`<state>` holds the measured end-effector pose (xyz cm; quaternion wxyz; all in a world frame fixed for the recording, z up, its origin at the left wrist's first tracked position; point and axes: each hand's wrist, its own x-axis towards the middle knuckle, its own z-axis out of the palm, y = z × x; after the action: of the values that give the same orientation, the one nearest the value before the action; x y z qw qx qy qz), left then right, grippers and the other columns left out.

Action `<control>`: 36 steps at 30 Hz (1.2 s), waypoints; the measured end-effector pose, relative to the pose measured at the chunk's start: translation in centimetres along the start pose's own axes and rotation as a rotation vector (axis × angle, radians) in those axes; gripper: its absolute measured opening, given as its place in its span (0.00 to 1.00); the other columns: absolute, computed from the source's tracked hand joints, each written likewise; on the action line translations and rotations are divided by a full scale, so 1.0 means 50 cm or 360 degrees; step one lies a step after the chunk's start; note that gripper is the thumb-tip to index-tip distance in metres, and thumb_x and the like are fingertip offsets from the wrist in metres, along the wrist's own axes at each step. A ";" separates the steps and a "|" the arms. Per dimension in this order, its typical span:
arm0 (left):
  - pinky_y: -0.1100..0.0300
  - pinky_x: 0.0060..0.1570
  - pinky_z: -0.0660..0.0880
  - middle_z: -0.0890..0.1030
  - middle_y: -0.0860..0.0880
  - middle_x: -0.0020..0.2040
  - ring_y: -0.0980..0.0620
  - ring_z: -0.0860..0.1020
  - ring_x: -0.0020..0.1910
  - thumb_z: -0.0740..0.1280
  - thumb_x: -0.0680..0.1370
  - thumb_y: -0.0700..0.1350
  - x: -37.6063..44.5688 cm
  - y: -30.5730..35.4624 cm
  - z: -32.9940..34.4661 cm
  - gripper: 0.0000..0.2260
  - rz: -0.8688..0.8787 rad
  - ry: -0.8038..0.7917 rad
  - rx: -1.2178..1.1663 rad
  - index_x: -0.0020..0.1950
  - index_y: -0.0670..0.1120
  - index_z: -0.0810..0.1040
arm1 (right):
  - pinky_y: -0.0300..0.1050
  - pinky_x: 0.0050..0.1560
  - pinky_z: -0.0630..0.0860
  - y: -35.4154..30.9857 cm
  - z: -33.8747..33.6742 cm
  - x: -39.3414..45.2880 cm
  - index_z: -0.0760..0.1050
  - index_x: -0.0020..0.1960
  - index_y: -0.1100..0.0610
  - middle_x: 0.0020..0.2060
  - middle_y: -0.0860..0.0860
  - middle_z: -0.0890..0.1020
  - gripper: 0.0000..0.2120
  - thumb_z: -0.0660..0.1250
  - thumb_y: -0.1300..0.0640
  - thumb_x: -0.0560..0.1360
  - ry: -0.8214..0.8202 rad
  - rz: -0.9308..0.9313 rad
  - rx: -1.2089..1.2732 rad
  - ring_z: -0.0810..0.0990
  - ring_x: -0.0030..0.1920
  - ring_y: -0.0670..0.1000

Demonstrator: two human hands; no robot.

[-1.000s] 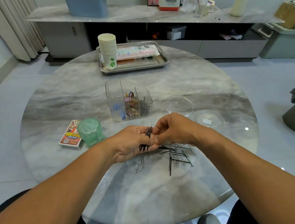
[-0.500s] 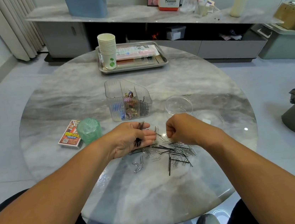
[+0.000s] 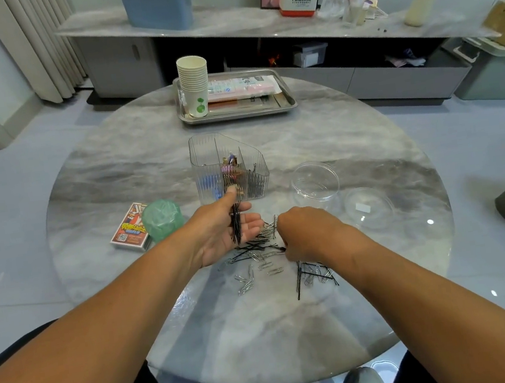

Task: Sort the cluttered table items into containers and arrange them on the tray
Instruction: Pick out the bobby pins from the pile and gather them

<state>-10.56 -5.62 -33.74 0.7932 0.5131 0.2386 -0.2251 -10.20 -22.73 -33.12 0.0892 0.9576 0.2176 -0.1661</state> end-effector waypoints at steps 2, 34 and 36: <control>0.56 0.35 0.83 0.82 0.36 0.49 0.43 0.85 0.42 0.58 0.85 0.56 -0.002 0.002 -0.003 0.24 0.0013 0.0015 -0.0026 0.62 0.35 0.76 | 0.42 0.27 0.62 -0.006 -0.001 0.005 0.68 0.39 0.56 0.34 0.51 0.70 0.10 0.69 0.62 0.73 -0.0009 -0.0005 -0.0039 0.71 0.32 0.52; 0.62 0.26 0.75 0.80 0.44 0.38 0.52 0.77 0.31 0.53 0.83 0.65 -0.018 0.005 -0.010 0.31 -0.0200 -0.0099 0.0180 0.63 0.38 0.76 | 0.42 0.36 0.81 0.044 -0.011 -0.016 0.84 0.36 0.56 0.32 0.51 0.85 0.03 0.76 0.61 0.68 -0.0053 0.0245 0.0756 0.83 0.33 0.46; 0.64 0.23 0.70 0.77 0.45 0.36 0.53 0.74 0.29 0.52 0.83 0.65 -0.016 0.007 -0.010 0.30 -0.0211 -0.0052 0.0153 0.61 0.39 0.76 | 0.47 0.40 0.83 0.026 0.004 -0.016 0.83 0.38 0.57 0.35 0.53 0.85 0.02 0.73 0.62 0.67 -0.0092 0.0191 0.0526 0.84 0.39 0.53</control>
<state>-11.05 -4.95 -33.16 0.7549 0.5299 0.2479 -0.2965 -10.34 -24.25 -32.89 -0.0535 0.9654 0.1270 -0.2214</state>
